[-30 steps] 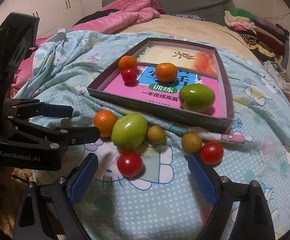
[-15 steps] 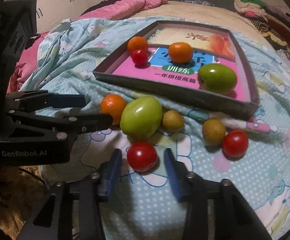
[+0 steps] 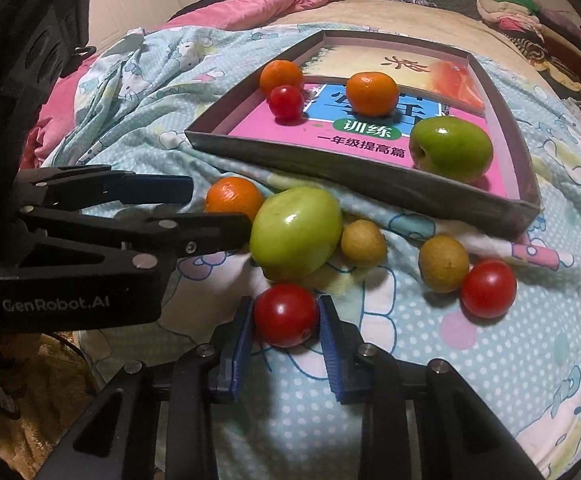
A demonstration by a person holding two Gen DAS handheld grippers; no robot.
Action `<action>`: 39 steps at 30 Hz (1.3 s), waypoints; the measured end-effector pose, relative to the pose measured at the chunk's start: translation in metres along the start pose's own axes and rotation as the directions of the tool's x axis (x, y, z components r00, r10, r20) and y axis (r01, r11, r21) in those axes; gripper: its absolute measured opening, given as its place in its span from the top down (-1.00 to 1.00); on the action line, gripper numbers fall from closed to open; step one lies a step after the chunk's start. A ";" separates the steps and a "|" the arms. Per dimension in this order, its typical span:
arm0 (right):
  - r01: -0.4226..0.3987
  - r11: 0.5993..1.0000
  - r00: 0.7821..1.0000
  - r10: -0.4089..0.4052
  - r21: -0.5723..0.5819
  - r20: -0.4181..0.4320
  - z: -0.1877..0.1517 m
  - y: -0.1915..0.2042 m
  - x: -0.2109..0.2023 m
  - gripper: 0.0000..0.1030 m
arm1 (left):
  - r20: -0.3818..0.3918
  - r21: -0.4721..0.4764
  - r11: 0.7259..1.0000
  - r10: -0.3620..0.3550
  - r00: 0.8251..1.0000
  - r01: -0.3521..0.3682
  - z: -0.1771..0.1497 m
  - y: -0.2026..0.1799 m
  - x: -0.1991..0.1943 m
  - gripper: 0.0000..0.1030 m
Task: Organize fruits
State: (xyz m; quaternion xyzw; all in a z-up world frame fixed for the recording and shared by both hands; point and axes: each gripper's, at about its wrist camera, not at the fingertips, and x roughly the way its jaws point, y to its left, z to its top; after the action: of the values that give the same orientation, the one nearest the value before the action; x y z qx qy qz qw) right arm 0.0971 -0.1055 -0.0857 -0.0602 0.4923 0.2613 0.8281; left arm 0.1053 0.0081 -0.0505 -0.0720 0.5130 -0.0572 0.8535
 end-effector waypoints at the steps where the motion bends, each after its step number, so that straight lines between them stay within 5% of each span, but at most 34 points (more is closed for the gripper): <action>1: 0.000 1.000 1.000 0.000 0.000 -0.001 0.000 0.000 0.001 0.38 | -0.002 -0.005 1.000 -0.005 1.000 0.005 0.000 0.001 0.001 -0.19; 15: -0.014 1.000 1.000 0.014 0.004 0.004 0.002 -0.002 0.002 0.39 | -0.006 -0.105 0.983 -0.152 0.988 0.151 0.007 0.019 0.005 0.21; 39: -0.119 0.992 0.986 0.113 0.037 0.122 0.005 -0.011 -0.027 0.40 | 0.049 -0.104 0.986 -0.129 0.990 0.134 0.005 0.023 -0.017 0.31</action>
State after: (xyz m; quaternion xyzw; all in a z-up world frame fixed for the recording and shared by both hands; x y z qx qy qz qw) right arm 0.0967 -0.1234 -0.0618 0.0027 0.4500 0.3013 0.8407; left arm 0.1025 0.0338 -0.0374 -0.1523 0.4912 -0.0844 0.8535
